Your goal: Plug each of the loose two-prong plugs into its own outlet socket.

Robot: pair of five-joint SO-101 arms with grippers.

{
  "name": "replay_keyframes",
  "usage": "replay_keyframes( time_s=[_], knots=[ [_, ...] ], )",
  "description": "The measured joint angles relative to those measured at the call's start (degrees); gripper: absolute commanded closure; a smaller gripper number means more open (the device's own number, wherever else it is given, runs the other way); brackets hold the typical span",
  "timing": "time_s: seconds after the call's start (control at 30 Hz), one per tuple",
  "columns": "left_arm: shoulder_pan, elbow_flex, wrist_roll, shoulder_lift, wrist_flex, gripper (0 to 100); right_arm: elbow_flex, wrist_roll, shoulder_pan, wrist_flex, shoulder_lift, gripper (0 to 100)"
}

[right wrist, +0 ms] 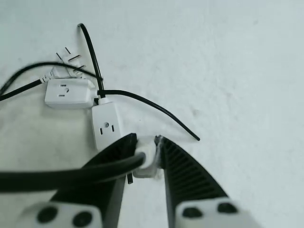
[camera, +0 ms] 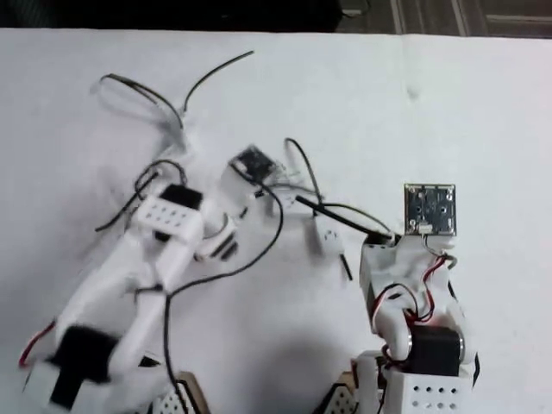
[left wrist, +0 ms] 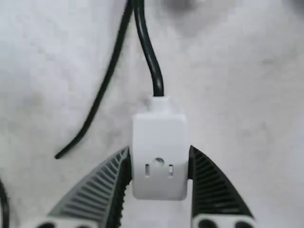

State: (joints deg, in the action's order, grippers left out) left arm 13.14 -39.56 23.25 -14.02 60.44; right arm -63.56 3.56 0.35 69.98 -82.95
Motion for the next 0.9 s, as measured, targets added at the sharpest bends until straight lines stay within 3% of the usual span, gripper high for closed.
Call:
replay_keyframes(
  time_s=[0.1,0.23,0.37,0.7,0.83,0.9],
  knots=[
    [0.0,0.3,1.4,-9.3,0.2,98,0.0,0.0,0.0,0.0,0.0,98.1],
    [0.0,-2.2,11.1,-20.4,-4.4,98,0.0,0.0,0.0,0.0,0.0,98.1],
    [0.0,-11.1,21.2,-28.5,-14.6,98,0.0,0.0,0.0,0.0,0.0,98.1],
    [-0.4,-37.6,29.6,-47.4,-44.8,98,0.0,0.0,0.0,0.0,0.0,98.1],
    [-0.4,-46.9,32.8,-55.8,-52.9,96,0.0,0.0,0.0,0.0,0.0,98.1],
    [-0.8,-50.9,33.1,-60.9,-55.0,91,0.0,0.0,0.0,0.0,0.0,98.1]
  ],
)
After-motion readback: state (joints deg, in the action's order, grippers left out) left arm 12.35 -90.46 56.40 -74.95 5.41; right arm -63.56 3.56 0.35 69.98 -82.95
